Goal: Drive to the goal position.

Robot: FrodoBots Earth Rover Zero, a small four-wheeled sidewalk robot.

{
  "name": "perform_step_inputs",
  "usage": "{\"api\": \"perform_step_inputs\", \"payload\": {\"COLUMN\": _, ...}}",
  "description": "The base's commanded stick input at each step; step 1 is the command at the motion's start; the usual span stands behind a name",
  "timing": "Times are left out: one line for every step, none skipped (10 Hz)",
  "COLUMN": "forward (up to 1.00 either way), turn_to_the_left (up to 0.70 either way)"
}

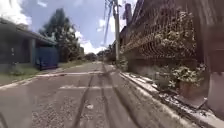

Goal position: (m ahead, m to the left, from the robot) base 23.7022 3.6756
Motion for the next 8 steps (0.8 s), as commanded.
{"api": "perform_step_inputs", "payload": {"forward": 0.70, "turn_to_the_left": 0.00}}
{"api": "perform_step_inputs", "payload": {"forward": 0.70, "turn_to_the_left": 0.00}}
{"api": "perform_step_inputs", "payload": {"forward": 0.70, "turn_to_the_left": 0.00}}
{"api": "perform_step_inputs", "payload": {"forward": 0.70, "turn_to_the_left": 0.00}}
{"api": "perform_step_inputs", "payload": {"forward": 0.70, "turn_to_the_left": 0.00}}
{"api": "perform_step_inputs", "payload": {"forward": 0.70, "turn_to_the_left": 0.00}}
{"api": "perform_step_inputs", "payload": {"forward": 0.70, "turn_to_the_left": 0.00}}
{"api": "perform_step_inputs", "payload": {"forward": 0.70, "turn_to_the_left": 0.00}}
